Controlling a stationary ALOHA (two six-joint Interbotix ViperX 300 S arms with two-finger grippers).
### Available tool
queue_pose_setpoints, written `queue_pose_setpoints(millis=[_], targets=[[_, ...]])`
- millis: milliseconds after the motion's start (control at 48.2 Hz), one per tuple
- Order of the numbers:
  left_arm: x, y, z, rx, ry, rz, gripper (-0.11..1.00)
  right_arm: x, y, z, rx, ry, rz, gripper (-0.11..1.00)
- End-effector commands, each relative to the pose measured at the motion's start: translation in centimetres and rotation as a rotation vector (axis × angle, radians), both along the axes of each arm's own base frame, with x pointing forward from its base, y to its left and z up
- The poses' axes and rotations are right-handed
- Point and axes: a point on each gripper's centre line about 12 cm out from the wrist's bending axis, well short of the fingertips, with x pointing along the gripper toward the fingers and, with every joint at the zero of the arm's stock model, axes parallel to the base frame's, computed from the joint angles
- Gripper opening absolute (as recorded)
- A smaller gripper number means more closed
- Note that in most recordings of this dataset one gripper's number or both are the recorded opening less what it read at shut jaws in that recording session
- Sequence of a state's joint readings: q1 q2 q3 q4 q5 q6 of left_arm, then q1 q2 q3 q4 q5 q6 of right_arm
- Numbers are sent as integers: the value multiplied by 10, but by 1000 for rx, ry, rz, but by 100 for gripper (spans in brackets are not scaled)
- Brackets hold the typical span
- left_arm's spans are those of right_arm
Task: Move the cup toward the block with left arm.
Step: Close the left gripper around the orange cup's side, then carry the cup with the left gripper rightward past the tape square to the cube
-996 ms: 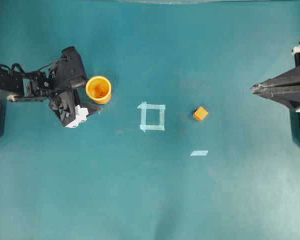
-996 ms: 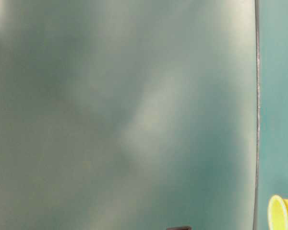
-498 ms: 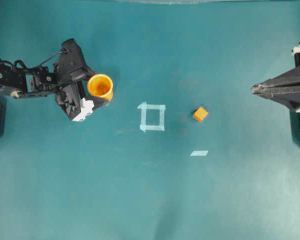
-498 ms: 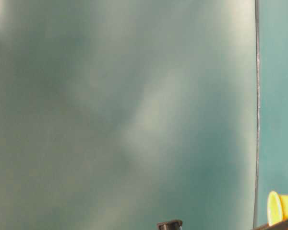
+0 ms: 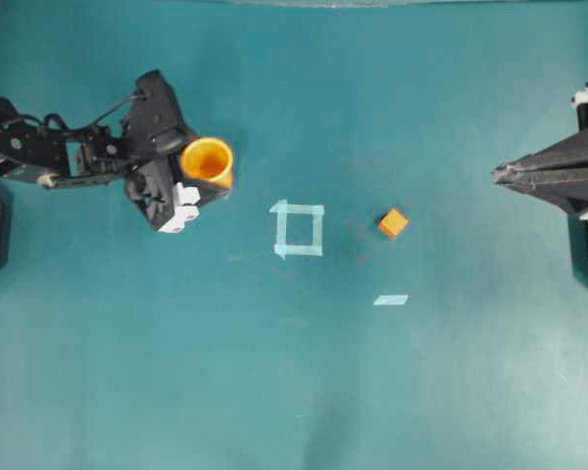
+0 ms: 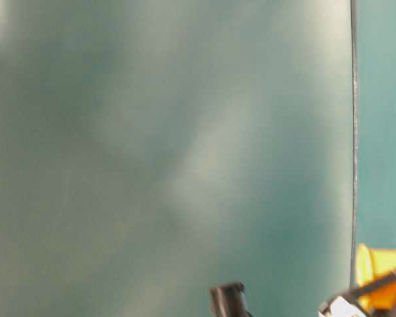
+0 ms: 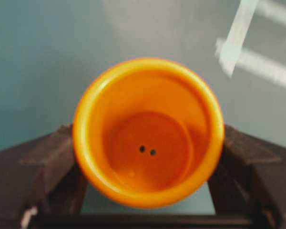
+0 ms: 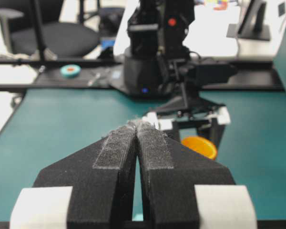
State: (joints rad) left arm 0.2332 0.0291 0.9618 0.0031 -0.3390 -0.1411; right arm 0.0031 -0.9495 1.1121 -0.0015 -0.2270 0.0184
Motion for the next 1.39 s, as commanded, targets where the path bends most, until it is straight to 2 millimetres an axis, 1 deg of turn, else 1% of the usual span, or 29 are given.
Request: queue_pose_setpoints(millis=[0,208,249,415,685,830,955,1038,1204,1370], targets=[[17,0,21,21,-63,-18,68,1,0,13,5,-34,1,0],[49,0,44,20,-38,-38,68,2,0,13,5,-34,1,0],[58,0,51,20,-35,-44,68,1,0,14,5,-37,1,0],[86,-1,65,19,-23,-62,68,1,0,14,5,-38,1,0],[136,-15,85,35,-51,-117,68,1,0,14,5,-35,1,0],[158,-19,96,40,-58,-134,68,1,0,13,3,-34,1,0],[172,-22,99,45,-64,-144,68,1,0,13,3,-34,1,0],[181,-22,98,47,-67,-148,68,2,0,14,3,-34,1,0],[194,-23,98,59,-79,-159,68,2,0,14,3,-34,1,0],[204,-26,98,120,-80,-208,68,2,0,14,3,-35,1,0]])
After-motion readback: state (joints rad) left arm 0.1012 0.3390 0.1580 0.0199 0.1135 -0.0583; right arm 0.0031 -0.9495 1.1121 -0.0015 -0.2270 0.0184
